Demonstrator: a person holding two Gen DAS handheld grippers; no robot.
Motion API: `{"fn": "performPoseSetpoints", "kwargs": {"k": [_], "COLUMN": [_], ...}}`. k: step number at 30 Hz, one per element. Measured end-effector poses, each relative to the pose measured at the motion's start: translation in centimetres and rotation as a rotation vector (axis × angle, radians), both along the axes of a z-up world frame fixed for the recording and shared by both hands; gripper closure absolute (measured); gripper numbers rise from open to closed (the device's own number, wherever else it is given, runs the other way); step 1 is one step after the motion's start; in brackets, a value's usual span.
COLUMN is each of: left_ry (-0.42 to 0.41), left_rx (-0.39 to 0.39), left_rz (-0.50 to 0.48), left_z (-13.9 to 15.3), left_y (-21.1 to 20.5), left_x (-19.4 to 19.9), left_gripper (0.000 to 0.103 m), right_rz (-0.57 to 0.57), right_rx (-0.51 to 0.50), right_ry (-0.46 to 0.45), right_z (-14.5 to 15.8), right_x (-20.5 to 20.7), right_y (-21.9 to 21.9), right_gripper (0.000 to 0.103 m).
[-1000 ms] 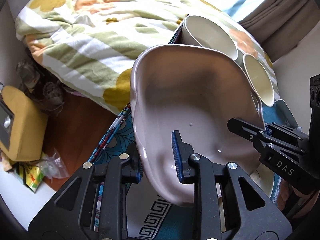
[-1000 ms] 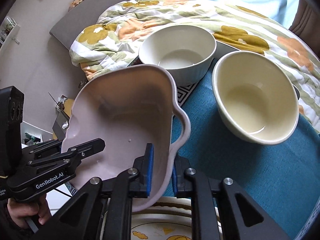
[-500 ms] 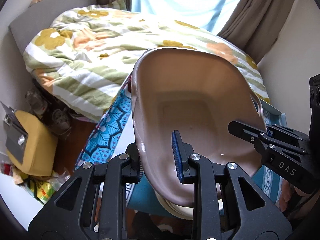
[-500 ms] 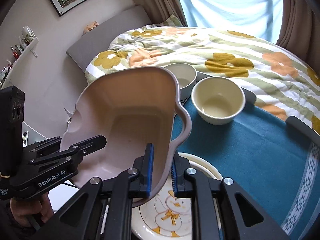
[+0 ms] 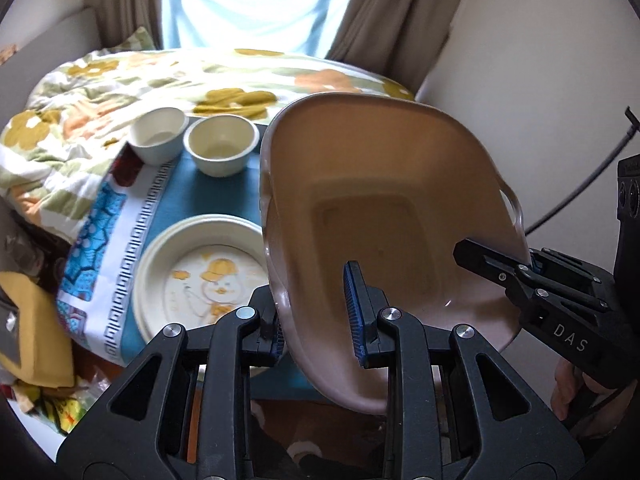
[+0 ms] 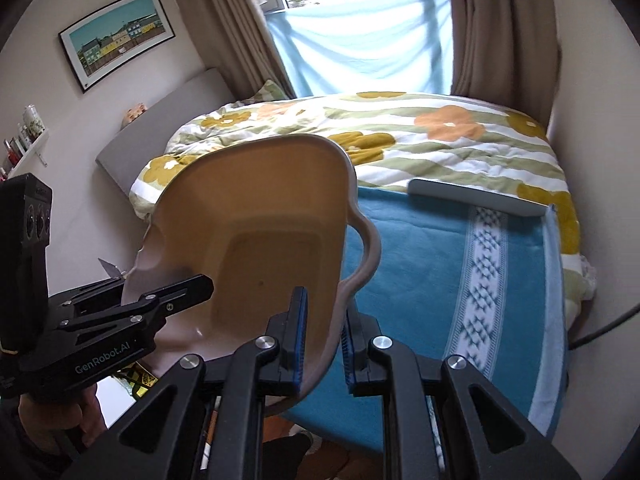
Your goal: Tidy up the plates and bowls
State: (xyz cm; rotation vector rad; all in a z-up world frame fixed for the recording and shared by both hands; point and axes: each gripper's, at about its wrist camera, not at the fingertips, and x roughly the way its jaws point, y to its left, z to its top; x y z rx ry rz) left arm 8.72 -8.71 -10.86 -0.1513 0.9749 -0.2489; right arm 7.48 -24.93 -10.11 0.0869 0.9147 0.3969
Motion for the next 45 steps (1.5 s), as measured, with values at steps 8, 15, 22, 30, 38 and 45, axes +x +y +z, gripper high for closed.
{"fn": "performPoseSetpoints", "kwargs": {"k": [8,15,22,30,38,45], "left_ry": [0.09,0.173,0.239,0.239,0.223,0.191], "left_rx": [-0.011,0.016,0.042,0.076,0.094,0.08], "left_rz": [-0.182,-0.272,-0.256,-0.227,-0.219,-0.201], "left_z": [-5.1,-11.0,-15.4,-16.5,-16.2,-15.7], "left_y": [-10.0,-14.8,-16.4,-16.0,-16.0,-15.8], "left_x": [1.4,3.8,5.0,5.8,6.0,6.0], "left_gripper": [0.081,0.081,0.081,0.081,0.06,0.023], "right_rz": [-0.203,-0.295,-0.314,-0.3,-0.311,-0.332], "right_rx": [0.017,0.023,0.045,0.052,0.075,0.075], "right_ry": [0.095,0.195,0.229,0.235,0.256,0.254], "right_z": [-3.2,-9.1,-12.8,-14.3,-14.6,-14.9], "right_x": [-2.0,-1.5,-0.3,0.6,0.8,0.9], "right_y": [-9.5,-13.3,-14.8,-14.9,-15.0,-14.9], "right_gripper": [0.088,0.089,0.089,0.089,0.089,0.066]}}
